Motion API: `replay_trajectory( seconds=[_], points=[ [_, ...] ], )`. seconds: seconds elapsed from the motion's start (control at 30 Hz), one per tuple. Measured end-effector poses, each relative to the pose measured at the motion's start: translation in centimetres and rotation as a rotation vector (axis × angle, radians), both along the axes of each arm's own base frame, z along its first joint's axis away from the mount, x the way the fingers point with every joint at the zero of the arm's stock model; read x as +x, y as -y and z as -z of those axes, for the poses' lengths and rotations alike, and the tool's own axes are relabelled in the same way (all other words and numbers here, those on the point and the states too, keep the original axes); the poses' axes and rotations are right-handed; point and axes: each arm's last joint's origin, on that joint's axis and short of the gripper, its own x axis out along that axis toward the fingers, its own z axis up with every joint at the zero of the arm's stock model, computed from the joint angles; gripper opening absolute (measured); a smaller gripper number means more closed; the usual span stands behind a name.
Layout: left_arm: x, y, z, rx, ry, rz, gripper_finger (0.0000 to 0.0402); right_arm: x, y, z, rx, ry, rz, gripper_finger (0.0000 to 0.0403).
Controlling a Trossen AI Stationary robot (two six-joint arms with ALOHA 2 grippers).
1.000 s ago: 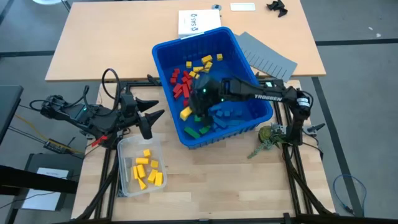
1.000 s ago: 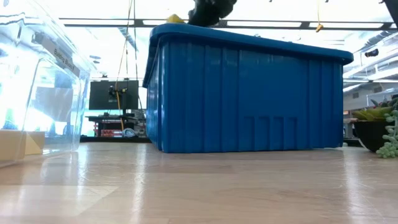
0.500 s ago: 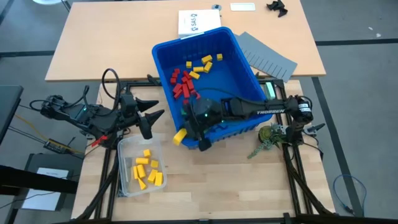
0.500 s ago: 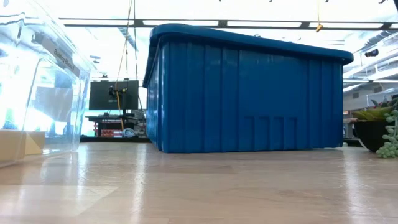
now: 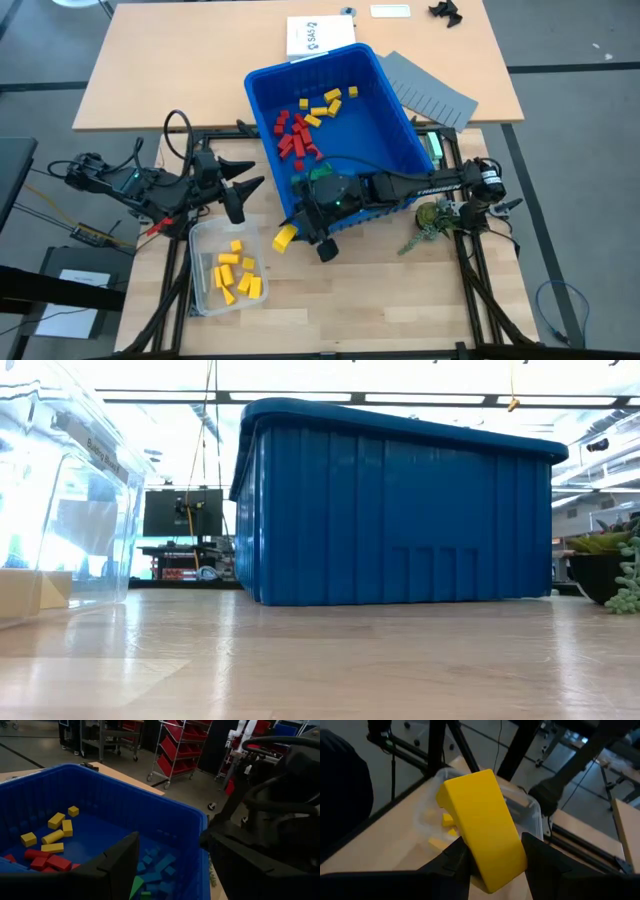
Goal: Sort Items/Unsort Items
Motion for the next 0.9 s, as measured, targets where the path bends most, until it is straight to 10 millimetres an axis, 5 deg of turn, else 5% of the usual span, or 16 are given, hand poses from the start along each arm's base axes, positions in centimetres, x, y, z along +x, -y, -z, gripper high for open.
replay_trajectory(
  seconds=[0.2,0.43,0.9],
  points=[
    [0.0,0.0,0.0,0.000,0.001,0.000,0.0248,0.9,-1.3,0.7,-0.009,0.039,0.004,0.0141],
    [0.0,0.0,0.0,0.001,-0.001,0.000,0.0248,4.0,-2.1,5.2,-0.037,0.000,0.039,0.0141],
    [0.0,0.0,0.0,0.001,-0.001,0.000,0.0248,9.2,-2.8,10.2,0.158,0.229,0.101,0.0141]
  ],
)
